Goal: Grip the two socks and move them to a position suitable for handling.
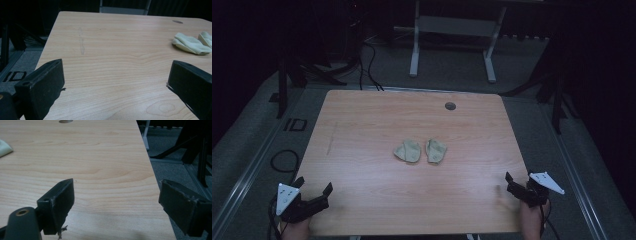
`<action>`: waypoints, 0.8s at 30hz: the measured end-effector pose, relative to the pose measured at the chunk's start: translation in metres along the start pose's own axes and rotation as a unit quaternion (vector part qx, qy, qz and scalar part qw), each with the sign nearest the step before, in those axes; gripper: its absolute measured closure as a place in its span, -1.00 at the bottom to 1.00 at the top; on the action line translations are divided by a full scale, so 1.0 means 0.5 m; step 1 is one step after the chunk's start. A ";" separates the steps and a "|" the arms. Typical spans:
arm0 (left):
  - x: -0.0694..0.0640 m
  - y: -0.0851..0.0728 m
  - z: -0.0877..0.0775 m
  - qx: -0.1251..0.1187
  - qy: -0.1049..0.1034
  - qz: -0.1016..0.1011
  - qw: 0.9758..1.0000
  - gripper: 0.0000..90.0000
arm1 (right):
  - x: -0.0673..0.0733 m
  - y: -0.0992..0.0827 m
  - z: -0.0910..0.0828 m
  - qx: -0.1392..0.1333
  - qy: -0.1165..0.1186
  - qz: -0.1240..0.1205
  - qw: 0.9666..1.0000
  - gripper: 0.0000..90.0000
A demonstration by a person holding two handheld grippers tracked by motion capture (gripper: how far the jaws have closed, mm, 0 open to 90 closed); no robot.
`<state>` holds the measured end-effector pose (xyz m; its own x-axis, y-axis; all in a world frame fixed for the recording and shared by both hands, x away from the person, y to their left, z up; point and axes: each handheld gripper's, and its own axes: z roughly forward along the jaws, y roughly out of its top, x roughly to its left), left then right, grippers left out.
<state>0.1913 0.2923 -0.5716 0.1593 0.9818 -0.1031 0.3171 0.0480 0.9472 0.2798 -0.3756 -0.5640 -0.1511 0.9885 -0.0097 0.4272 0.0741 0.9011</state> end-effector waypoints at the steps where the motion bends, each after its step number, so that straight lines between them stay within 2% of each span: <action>1: 0.000 0.000 0.000 -0.003 0.002 0.000 1.000 -0.98 | 0.001 0.000 0.001 0.003 0.000 -0.005 1.000 -0.71; 4: -0.005 0.002 0.000 -0.006 0.002 -0.002 1.000 -0.98 | 0.005 0.002 0.004 0.013 0.002 -0.016 1.000 -0.71; 7: -0.018 0.004 0.001 -0.006 0.000 0.010 1.000 -0.98 | 0.004 0.002 0.004 0.012 0.002 -0.011 1.000 -0.71; 9: -0.018 0.004 0.001 -0.006 0.000 0.010 1.000 -0.98 | 0.004 0.002 0.004 0.014 0.004 -0.009 1.000 -0.71; 10: -0.036 0.007 0.000 -0.011 -0.007 0.026 1.000 -0.98 | 0.004 0.002 0.004 0.014 0.004 -0.009 1.000 -0.71; 14: -0.056 0.005 -0.001 -0.010 -0.020 0.050 0.999 -0.98 | -0.004 0.003 0.005 0.017 0.041 0.010 0.999 -0.71; 17: -0.062 0.003 0.001 -0.013 -0.036 0.048 0.998 -0.98 | -0.004 0.009 0.001 0.025 0.066 0.030 0.997 -0.71; 21: -0.067 0.002 0.004 -0.021 -0.049 0.036 0.998 -0.98 | 0.012 0.021 -0.002 0.031 0.081 0.015 0.996 -0.71; 24: -0.075 0.002 0.007 -0.018 -0.056 0.041 0.997 -0.98 | 0.028 0.029 0.002 0.044 0.096 0.006 0.994 -0.71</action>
<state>0.1892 0.2548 -0.5677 0.2873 0.9561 -0.0572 0.2661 -0.0223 0.9637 0.2848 -0.3604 -0.5513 -0.3096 0.9465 0.0913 0.5054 0.0825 0.8589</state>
